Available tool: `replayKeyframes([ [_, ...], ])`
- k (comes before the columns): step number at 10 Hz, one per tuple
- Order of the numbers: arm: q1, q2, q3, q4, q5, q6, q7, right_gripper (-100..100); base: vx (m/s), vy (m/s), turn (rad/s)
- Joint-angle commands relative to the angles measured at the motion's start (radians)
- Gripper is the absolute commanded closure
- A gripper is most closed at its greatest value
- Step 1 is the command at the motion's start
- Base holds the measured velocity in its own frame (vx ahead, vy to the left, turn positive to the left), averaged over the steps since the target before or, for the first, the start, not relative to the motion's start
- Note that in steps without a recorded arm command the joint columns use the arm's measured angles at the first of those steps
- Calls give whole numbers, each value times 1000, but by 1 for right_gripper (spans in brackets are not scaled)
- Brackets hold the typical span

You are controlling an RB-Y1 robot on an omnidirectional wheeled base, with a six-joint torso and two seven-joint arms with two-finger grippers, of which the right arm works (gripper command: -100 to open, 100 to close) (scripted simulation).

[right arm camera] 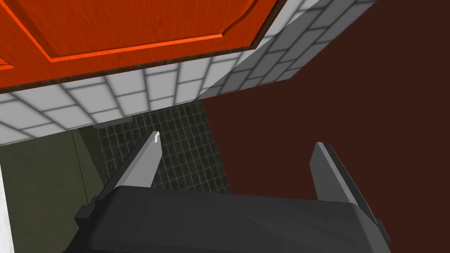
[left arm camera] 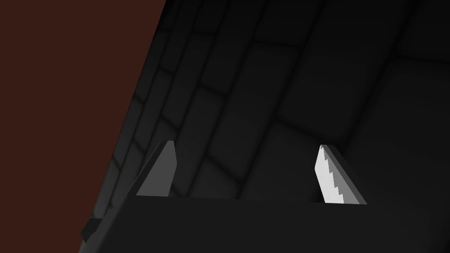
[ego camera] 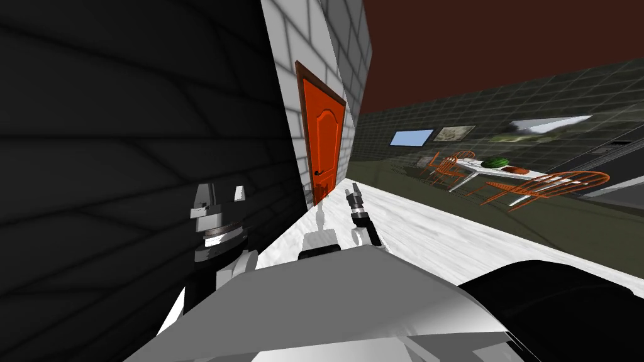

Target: Pull the door open

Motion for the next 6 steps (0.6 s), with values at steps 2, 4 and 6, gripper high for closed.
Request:
replayKeyframes([
  [2, -22, -15, 6, 59, 1, -14, -9, -100, 125, -52, 116],
  [4, -37, -27, 8, 99, 1, -23, -15, -100, 86, -47, 110],
  [6, -54, -39, 10, 141, 1, -33, -22, -100, 86, -37, 112],
])
